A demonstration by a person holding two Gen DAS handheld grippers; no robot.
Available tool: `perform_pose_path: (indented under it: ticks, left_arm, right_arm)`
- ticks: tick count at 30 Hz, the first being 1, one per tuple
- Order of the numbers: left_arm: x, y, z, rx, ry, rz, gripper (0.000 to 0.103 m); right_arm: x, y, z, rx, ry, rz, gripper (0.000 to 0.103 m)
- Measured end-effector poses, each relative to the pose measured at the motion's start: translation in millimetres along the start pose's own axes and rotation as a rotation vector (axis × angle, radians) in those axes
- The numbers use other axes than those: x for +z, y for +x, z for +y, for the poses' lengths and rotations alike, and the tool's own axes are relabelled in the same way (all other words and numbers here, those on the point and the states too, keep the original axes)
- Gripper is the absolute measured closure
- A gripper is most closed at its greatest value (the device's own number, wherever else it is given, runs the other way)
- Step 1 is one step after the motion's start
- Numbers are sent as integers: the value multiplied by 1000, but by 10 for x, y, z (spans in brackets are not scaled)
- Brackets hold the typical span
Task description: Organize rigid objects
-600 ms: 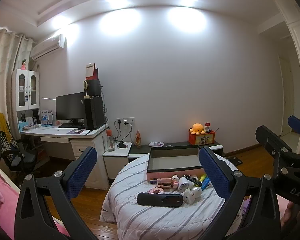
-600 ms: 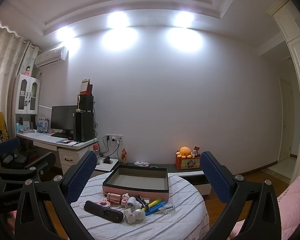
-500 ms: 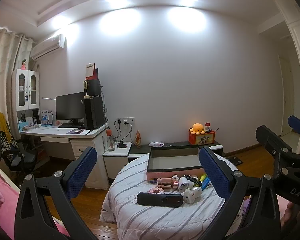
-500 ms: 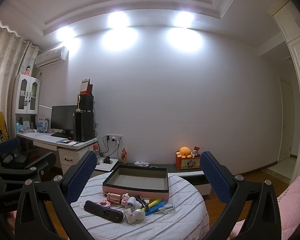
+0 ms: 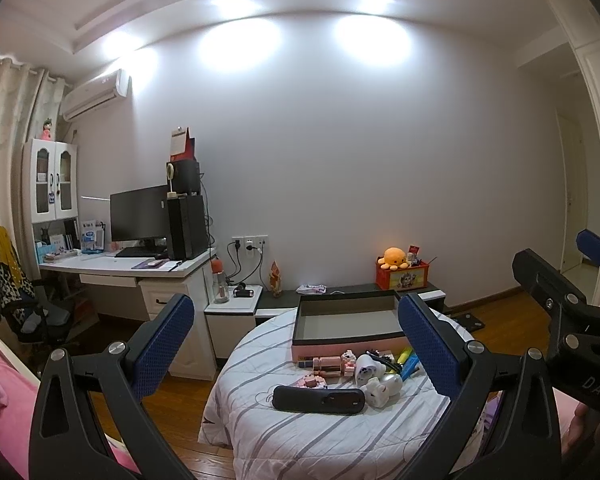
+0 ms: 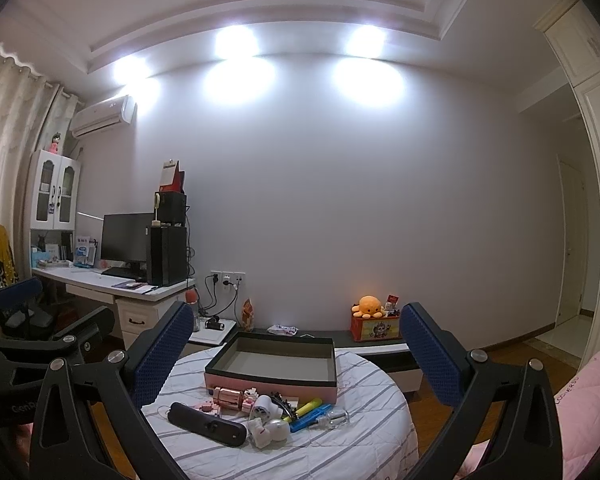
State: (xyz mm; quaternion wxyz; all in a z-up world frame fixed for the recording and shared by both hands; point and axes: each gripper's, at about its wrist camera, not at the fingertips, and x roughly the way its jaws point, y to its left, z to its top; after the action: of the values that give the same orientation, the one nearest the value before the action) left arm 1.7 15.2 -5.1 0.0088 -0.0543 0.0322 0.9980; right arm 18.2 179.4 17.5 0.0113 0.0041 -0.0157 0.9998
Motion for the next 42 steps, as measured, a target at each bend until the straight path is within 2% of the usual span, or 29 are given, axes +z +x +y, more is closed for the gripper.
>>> perform_pose_path:
  ticks: [19, 28, 34, 42]
  left_arm:
    - [-3, -18, 13, 1, 0, 0, 0]
    - [10, 143, -15, -6, 3, 28, 0]
    - [-126, 498, -59, -48, 23, 116, 0]
    - [-513, 1182, -68, -58, 29, 297, 0]
  right_arm:
    - [-14, -1, 4, 3, -7, 1, 0]
    - [-68, 110, -16, 3, -8, 26, 0]
    - [-171, 348, -80, -8, -13, 73, 0]
    - [-634, 968, -218, -18, 13, 248, 0]
